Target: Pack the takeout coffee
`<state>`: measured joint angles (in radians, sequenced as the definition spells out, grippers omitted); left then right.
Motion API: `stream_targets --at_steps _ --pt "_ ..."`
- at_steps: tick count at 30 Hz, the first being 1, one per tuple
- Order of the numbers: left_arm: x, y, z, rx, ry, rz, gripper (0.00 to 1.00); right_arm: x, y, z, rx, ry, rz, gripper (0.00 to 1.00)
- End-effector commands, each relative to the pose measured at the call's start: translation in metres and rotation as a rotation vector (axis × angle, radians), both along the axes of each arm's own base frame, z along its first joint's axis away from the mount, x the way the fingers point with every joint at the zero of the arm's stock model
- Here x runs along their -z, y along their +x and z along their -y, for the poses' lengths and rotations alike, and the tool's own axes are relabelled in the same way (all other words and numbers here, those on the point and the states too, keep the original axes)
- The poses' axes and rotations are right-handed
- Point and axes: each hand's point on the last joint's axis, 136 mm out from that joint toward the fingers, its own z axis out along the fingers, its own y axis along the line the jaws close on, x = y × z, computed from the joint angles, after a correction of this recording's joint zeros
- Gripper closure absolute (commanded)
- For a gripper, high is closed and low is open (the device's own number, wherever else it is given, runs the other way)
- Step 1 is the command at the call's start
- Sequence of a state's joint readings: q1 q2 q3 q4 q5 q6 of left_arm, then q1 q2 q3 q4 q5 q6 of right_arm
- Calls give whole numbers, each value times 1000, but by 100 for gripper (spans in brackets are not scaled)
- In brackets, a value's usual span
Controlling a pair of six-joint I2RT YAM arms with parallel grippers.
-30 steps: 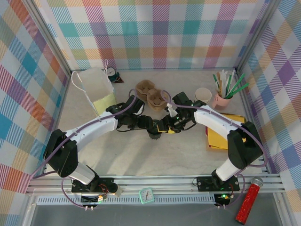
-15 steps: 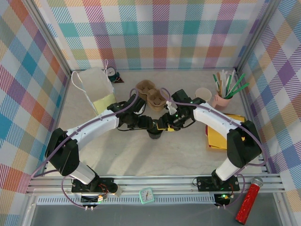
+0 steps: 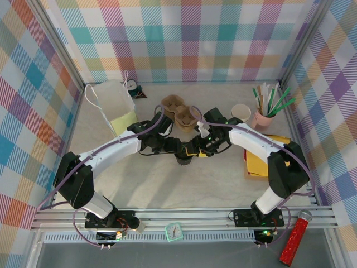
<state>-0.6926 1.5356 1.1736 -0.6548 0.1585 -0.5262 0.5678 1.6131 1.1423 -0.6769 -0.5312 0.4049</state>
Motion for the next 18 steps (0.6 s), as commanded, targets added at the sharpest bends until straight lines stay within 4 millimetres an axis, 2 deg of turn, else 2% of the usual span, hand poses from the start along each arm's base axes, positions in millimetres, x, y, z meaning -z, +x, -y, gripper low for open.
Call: stream_targets --at_steps 1,7,11,14,17,18 --pt "7 -9 -5 29 71 -35 38 -1 1 6 -2 -58 7 43" --pt "-33 9 7 16 21 38 27 -39 17 -6 7 -3 72 36" --pt "-60 23 12 -5 -8 94 18 -59 31 -5 27 1 122 33" --pt "-77 39 11 -40 -26 142 14 -66 48 3 83 -22 171 35" --pt "-87 58 4 -93 -9 189 0 -66 70 12 157 -52 217 40" --pt "-89 64 1 -111 1 206 0 -65 79 16 181 -69 228 42"
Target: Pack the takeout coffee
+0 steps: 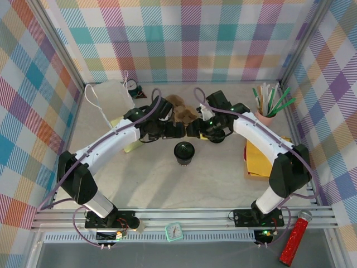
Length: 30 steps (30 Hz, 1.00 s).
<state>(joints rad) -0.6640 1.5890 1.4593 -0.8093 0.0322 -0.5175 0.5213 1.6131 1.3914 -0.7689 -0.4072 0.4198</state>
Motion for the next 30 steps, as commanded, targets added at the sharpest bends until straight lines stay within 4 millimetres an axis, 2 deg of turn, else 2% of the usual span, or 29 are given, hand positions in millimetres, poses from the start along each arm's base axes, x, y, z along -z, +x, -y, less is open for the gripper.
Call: stream_targets --at_steps 1,4,10,16,21,30 --pt "-24 23 6 -30 -36 89 0 3 29 13 102 -62 44 44" --pt "-24 38 9 -48 -24 116 0 13 55 21 177 -85 34 52" --pt "-17 63 14 -92 -16 153 0 32 102 33 318 -126 12 53" --pt "-6 92 13 -213 -49 170 0 49 136 34 392 -74 -38 56" --pt "6 111 20 -263 -91 161 0 52 154 30 398 -2 -70 59" --pt "26 133 22 -322 -90 144 0 56 162 20 362 45 -93 63"
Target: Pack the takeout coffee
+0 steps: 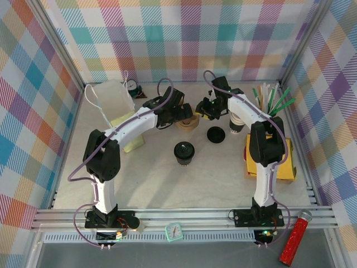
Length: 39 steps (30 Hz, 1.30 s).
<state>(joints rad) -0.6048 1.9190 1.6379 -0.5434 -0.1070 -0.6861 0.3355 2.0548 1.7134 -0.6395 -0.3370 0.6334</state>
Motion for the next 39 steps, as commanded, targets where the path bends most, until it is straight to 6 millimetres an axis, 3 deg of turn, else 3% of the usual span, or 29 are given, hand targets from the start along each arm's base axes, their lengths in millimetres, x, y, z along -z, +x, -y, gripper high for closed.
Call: stream_targets --at_steps 1,12,25,34,39 --pt "-10 16 -1 -46 -31 38 0 -7 6 -12 -24 55 7 63" --pt "2 20 4 -41 -41 13 1 -5 4 -13 -35 55 -1 64" --pt "8 22 18 -8 -101 -1 15 -18 3 3 -6 -17 57 61" --pt "17 21 19 -17 -106 -34 16 -7 0 -7 -46 30 19 60" --pt "12 21 18 -17 -107 -21 17 -4 -1 -11 -60 46 4 60"
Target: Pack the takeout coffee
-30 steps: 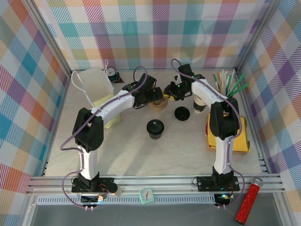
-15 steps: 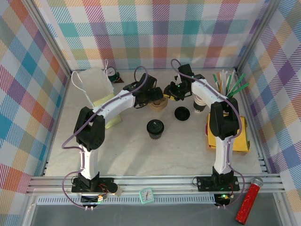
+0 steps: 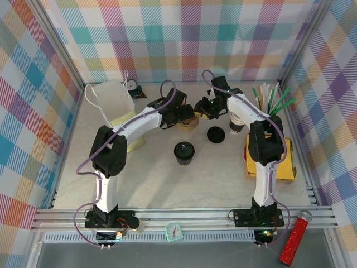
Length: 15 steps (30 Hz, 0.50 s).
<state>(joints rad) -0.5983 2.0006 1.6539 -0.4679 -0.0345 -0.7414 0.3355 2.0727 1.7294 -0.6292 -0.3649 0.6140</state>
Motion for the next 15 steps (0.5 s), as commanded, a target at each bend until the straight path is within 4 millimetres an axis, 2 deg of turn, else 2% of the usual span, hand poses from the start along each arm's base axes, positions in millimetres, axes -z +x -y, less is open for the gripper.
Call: stream_targets --at_steps 1,15 --pt "-12 9 -1 -13 -26 20 16 -3 -5 -7 -36 29 -10 60" --pt "-9 10 5 5 -50 20 16 -4 -6 -13 -58 63 -17 61"
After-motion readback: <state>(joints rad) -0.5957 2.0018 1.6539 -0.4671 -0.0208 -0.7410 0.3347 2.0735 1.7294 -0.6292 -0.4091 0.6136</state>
